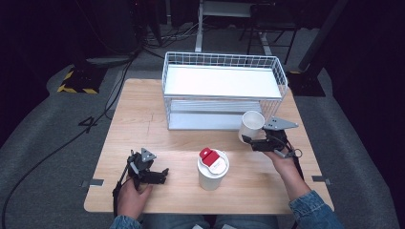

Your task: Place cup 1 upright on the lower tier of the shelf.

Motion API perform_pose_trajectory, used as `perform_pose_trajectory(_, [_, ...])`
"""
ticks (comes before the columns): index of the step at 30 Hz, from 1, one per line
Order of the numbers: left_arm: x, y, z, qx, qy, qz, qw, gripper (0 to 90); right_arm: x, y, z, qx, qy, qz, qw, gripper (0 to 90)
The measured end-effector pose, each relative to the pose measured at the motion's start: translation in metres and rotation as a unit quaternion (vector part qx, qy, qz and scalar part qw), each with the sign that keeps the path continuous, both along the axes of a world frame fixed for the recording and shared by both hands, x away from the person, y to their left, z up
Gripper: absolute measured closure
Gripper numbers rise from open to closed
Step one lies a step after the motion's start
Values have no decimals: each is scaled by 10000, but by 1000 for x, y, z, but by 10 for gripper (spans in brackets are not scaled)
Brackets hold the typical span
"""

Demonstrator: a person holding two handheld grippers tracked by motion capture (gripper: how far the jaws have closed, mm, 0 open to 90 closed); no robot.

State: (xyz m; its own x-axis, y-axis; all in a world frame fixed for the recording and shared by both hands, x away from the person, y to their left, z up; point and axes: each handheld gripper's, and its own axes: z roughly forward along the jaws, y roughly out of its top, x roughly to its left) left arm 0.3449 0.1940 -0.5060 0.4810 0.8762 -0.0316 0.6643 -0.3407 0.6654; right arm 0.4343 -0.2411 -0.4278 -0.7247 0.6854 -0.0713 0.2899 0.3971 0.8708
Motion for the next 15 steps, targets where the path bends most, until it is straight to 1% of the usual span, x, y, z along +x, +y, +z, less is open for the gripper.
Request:
perform_pose_trajectory(3, [0, 0, 0, -3, 0, 1, 10000, 4, 3, 3, 1, 29, 2, 25, 10000, 230])
perform_pose_trajectory(4, [0, 0, 0, 7, -4, 3, 10000, 4, 6, 7, 3, 13, -10, 60, 10000, 230])
perform_pose_trajectory(5, [0, 0, 0, 14, -11, 13, 10000, 4, 6, 8, 3, 13, -58, 84, 9999, 230])
perform_pose_trajectory(7, [0, 0, 0, 14, -16, 20, 10000, 4, 7, 10, 3, 23, -56, 112, 9999, 230])
perform_pose_trajectory(10, [0, 0, 0, 15, -17, 21, 10000, 4, 13, 19, 3, -14, -23, 187, 9998, 230])
perform_pose_trajectory(15, [0, 0, 0, 11, -11, 24, 10000, 4, 18, 28, 5, -27, -57, 258, 9996, 230])
